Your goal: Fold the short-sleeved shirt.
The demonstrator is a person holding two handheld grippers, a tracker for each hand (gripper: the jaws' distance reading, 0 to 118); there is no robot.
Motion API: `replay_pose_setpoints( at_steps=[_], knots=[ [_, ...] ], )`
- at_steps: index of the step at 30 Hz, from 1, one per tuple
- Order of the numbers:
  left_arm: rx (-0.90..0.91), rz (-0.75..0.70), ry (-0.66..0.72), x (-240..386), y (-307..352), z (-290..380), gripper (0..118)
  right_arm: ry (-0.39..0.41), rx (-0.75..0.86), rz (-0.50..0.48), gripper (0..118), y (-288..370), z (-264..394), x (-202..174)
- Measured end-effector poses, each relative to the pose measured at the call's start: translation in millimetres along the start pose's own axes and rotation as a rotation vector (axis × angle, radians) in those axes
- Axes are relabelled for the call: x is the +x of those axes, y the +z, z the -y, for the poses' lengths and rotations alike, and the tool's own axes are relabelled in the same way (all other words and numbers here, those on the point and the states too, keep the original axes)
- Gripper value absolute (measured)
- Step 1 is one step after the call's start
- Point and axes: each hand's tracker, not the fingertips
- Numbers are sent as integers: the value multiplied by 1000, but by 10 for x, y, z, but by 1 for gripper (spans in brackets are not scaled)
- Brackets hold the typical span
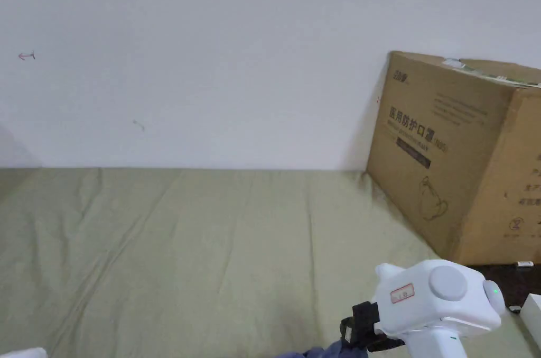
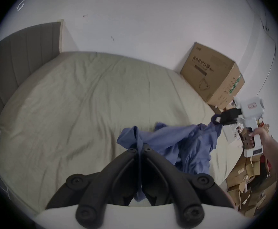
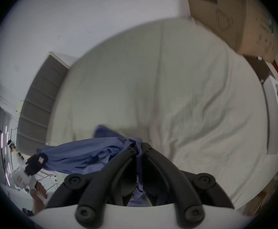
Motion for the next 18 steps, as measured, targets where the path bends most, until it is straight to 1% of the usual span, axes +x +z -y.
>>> replay_pose_setpoints(
  at_steps=[2,4,6,9,11,16,18],
  knots=[
    [52,14,-16,19,213,-278,0,27,66,-9,4,379,-37,-116],
    [94,22,-50,62,432,-559,0,84,129,2,4,751,-105,-267],
    [142,7,-91,165,671,-827,0,112,188,-3,4,1091,-177,-385],
    [226,-18,-152,310,1029,-1207,0,125,283,-10,4,1611,-308,-542],
    [254,-26,-161,375,1212,-1432,0,133,325,19,4,1864,-430,-584],
    [323,-45,-154,471,1590,-1958,0,127,418,32,4,2435,-751,-740],
    [375,-26,-124,463,1755,-2151,0,131,467,38,4,2639,-877,-826]
  ],
)
